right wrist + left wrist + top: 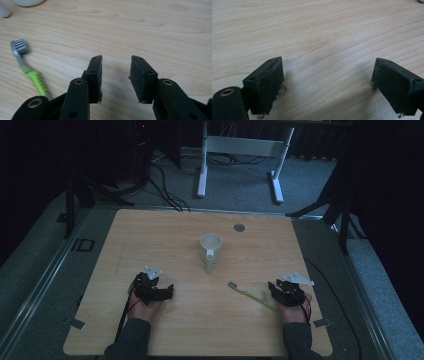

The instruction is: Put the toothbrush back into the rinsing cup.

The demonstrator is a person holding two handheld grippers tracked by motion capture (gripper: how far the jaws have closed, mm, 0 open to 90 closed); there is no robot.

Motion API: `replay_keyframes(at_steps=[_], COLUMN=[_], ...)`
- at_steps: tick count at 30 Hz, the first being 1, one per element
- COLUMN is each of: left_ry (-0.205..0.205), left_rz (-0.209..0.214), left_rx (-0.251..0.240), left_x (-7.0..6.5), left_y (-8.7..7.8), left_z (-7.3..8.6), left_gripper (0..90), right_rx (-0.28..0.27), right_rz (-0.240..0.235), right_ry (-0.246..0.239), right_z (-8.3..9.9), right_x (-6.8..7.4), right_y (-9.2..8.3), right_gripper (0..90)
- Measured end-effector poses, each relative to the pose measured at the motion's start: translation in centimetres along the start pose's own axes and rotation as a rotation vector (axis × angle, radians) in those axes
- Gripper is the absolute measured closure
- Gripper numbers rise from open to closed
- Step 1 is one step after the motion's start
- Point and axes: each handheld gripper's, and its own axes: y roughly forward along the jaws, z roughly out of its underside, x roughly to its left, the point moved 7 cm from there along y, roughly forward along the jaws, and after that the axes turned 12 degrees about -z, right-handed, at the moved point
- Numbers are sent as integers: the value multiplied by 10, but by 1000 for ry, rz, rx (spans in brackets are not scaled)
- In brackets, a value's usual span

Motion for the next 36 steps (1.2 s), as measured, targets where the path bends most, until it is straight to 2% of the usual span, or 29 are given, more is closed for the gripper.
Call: replay_keyframes(at_steps=[3, 10, 12, 18, 28, 36], left_ry=[0, -1, -2, -4, -6, -8], left_rz=[0, 0, 0, -1, -3, -6], left_rx=[0, 0, 0, -1, 0, 0], left_x=[0, 0, 0, 0, -1, -1], left_y=[0, 0, 0, 0, -1, -1], left_z=[0, 0, 0, 0, 0, 1], left_gripper=[111, 111, 111, 111, 112, 115], right_rx=[8, 36, 52, 71, 144, 192], right_rz=[-8, -35, -54, -86, -131, -139], right_ry=[-35, -40, -66, -90, -151, -180], right_z=[-4, -9, -13, -21, -31, -36], right_x=[3, -1, 1, 2, 9, 9], right_y=[-7, -13, -16, -22, -25, -26], right_gripper=[622, 651, 657, 668, 691, 694])
